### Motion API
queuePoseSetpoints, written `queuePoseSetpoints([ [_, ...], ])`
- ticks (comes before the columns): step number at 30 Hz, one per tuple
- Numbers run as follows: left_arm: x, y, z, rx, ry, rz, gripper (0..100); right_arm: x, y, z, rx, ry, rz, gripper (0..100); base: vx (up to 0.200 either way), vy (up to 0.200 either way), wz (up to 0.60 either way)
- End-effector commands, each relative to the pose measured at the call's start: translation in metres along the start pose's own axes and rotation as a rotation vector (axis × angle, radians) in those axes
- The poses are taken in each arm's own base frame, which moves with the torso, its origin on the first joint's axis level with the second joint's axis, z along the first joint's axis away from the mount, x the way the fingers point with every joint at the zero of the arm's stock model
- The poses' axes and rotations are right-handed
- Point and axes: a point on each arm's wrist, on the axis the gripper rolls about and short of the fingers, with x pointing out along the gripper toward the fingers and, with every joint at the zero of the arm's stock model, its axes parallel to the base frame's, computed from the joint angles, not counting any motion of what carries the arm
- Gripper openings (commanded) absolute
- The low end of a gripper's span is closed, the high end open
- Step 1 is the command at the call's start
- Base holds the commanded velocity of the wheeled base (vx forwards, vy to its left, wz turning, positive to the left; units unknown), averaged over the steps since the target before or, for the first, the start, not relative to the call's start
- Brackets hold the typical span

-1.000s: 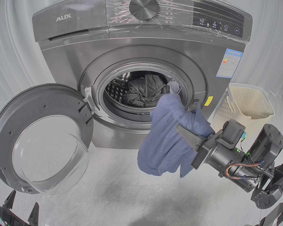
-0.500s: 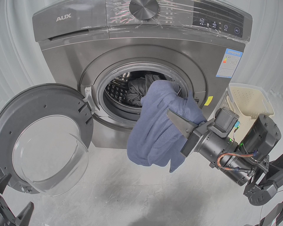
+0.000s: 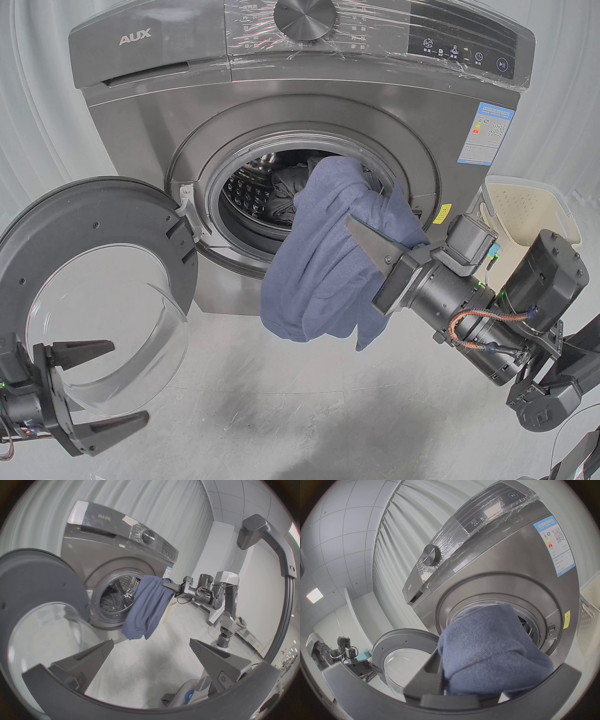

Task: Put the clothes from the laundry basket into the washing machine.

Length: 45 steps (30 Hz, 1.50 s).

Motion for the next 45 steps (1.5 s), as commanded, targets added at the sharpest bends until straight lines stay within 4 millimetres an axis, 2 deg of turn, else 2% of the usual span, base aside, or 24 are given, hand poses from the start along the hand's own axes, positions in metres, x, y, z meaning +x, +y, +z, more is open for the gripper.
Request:
queuePoseSetpoints([
  [1, 0.044, 0.011, -0.008, -0.054, 0.129, -0.105, 100, -0.006, -0.001, -0.002, 0.006, 0.016, -0.005, 0, 0.000, 0.000, 0.00],
  [3, 0.048, 0.011, -0.009, -0.056, 0.142, -0.112, 100, -0.006, 0.000, -0.003, 0.006, 0.024, -0.005, 0, 0.000, 0.000, 0.00],
  [7, 0.072, 0.013, -0.015, -0.078, 0.213, -0.150, 100, -0.001, 0.000, -0.016, 0.006, 0.056, -0.006, 0, 0.000, 0.000, 0.00],
  [16, 0.106, 0.019, -0.022, -0.064, 0.230, -0.157, 100, 0.005, 0.005, -0.006, 0.013, 0.009, 0.013, 0, 0.000, 0.000, 0.00],
  [25, 0.135, 0.023, -0.029, -0.067, 0.263, -0.174, 100, 0.004, 0.009, -0.007, 0.018, 0.013, 0.027, 0, 0.000, 0.000, 0.00],
  [28, 0.153, 0.024, -0.032, -0.062, 0.277, -0.153, 100, 0.003, 0.009, -0.008, 0.017, 0.020, 0.027, 0, 0.000, 0.000, 0.00],
  [40, 0.200, 0.029, -0.053, -0.041, 0.259, -0.118, 100, 0.000, 0.014, -0.005, 0.022, 0.016, 0.040, 0, 0.000, 0.000, 0.00],
  [45, 0.218, 0.032, -0.050, -0.046, 0.238, -0.102, 100, 0.000, 0.014, -0.005, 0.023, 0.015, 0.042, 0, 0.000, 0.000, 0.00],
])
